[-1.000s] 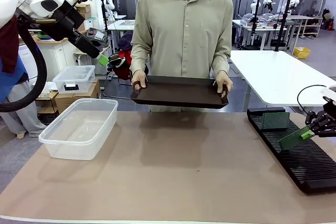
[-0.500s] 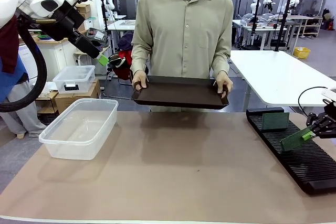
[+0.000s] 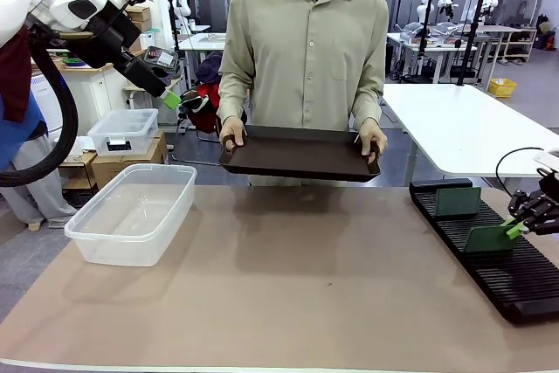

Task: Sort PCBs into racks and boxes based on the side picked up.
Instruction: If the short side of the Blank PCB is picked up, insert it into the PCB Rack ; if the long side is picked up, place it in the Organizing box.

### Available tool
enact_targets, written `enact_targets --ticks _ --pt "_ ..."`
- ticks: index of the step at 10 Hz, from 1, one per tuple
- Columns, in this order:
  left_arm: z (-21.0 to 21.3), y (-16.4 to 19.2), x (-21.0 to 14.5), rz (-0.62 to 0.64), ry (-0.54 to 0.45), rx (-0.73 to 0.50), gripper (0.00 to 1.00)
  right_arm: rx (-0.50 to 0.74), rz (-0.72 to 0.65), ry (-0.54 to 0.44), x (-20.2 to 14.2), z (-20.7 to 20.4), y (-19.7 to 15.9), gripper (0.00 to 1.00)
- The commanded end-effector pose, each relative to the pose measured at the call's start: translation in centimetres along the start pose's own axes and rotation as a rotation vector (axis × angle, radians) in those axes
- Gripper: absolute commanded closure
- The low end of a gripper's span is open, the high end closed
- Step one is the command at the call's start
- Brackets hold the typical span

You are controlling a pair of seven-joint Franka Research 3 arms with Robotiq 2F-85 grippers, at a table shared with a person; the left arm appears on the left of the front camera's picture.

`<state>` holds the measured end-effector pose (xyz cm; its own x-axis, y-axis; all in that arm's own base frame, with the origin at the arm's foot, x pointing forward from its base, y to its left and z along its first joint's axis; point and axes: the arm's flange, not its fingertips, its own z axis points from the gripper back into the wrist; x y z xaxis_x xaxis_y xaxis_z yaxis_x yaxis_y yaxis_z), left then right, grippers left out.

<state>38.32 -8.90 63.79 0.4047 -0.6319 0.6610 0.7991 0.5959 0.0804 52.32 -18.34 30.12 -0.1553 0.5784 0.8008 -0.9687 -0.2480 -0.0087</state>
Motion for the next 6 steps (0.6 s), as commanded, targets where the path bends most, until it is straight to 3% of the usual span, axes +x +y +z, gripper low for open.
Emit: enact_targets --ticks 1,2,3,4,5,6 --pt "-0.1 0.1 -0.2 0.003 0.001 -0.011 0.0 0.005 -0.017 0.027 0.1 0.2 -0.3 0.58" --pt "-0.1 0.1 -0.2 0.003 0.001 -0.011 0.0 0.004 -0.014 0.031 0.2 0.3 -0.3 0.4" --pt "-0.1 0.1 -0.2 0.003 0.001 -0.011 0.0 0.002 -0.01 0.035 0.3 0.3 -0.3 0.38" --pt "-0.1 0.1 -0.2 0.003 0.001 -0.011 0.0 -0.008 -0.006 0.044 0.6 0.5 -0.2 0.2" --pt "-0.1 0.1 -0.2 0.003 0.001 -0.011 0.0 -0.02 -0.003 0.052 1.0 1.0 -0.1 0.18" --pt "-0.1 0.1 -0.2 0.003 0.001 -0.011 0.0 -0.032 0.0 0.062 1.4 1.5 0.1 0.0"
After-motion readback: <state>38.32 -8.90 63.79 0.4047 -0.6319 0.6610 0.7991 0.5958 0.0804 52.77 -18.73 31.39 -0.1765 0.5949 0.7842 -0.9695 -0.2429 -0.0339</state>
